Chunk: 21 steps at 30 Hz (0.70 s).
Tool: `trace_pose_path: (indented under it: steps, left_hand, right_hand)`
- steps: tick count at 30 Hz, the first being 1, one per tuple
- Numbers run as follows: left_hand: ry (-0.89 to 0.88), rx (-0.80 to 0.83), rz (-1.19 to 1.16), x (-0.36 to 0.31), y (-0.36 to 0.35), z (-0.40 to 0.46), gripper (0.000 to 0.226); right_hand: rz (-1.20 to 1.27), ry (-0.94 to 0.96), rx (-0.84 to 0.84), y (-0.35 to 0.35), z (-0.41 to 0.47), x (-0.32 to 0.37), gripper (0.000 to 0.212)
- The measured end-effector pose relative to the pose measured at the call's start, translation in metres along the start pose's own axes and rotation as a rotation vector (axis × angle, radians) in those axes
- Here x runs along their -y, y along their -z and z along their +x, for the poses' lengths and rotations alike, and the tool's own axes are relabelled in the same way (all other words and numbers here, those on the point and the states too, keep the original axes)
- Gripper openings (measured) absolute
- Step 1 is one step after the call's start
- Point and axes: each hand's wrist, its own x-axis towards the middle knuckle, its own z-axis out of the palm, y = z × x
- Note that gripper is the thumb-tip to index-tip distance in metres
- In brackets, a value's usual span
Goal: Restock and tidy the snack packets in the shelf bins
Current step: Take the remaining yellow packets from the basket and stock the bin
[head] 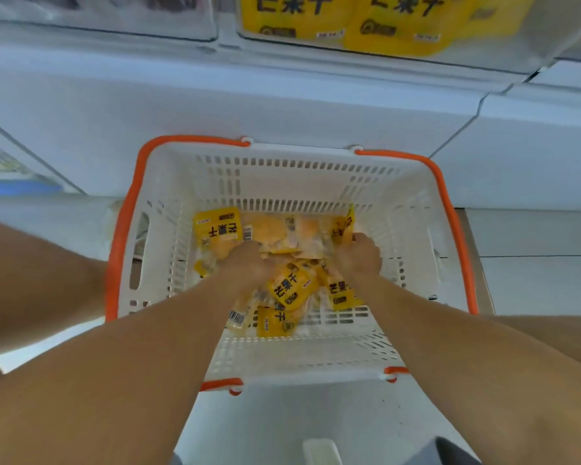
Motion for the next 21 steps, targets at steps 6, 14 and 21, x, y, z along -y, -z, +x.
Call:
trace_pose_path:
  steps: [6,14,21]
  left_hand:
    - [0.093,0.019,-0.916,-0.051,0.015,-0.004,0.085]
    - [0.182,-0.288,-0.930,-0.010,0.021,-0.002,0.031]
    - [0.353,-0.385,-1.184,0.002,0.037,-0.006,0.042]
  right_hand:
    - [0.564,-0.043,0.814,0.038,-0.020,0.034,0.025]
    - [-0.325,0.150,0.616,0.016,-0.012,0.031,0.035]
    - [-0.576,0.223,0.530,-0.026,-0.048,0.006,0.114]
